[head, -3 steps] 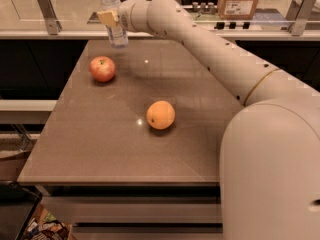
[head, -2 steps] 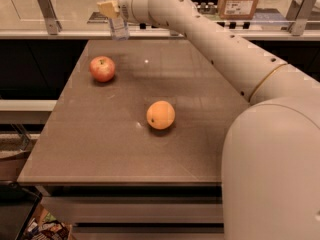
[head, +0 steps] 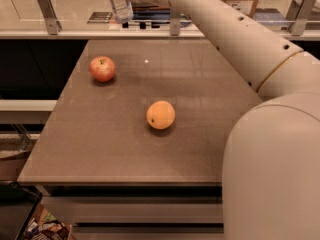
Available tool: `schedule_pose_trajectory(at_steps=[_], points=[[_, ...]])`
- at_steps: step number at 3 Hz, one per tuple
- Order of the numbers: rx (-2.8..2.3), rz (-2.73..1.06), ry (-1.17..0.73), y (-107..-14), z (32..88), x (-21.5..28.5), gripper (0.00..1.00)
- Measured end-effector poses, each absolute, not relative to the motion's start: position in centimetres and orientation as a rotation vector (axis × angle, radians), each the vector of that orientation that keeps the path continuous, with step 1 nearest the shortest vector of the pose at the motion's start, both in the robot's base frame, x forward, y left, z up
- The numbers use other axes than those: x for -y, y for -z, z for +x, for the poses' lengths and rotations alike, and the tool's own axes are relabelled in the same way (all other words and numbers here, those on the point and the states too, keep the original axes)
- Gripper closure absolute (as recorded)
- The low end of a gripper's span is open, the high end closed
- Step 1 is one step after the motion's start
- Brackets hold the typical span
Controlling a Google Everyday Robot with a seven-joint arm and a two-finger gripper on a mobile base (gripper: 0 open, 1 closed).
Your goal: Pick blue plastic bottle
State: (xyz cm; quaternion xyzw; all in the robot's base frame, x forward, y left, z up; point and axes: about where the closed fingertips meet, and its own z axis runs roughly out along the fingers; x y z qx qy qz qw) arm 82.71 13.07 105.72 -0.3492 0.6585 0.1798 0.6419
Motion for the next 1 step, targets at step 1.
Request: schedule_pose_trajectory(at_steps=[1], points=[[-1.489, -0.807, -0.368, -108.02, 82.20, -13.06, 1.00]])
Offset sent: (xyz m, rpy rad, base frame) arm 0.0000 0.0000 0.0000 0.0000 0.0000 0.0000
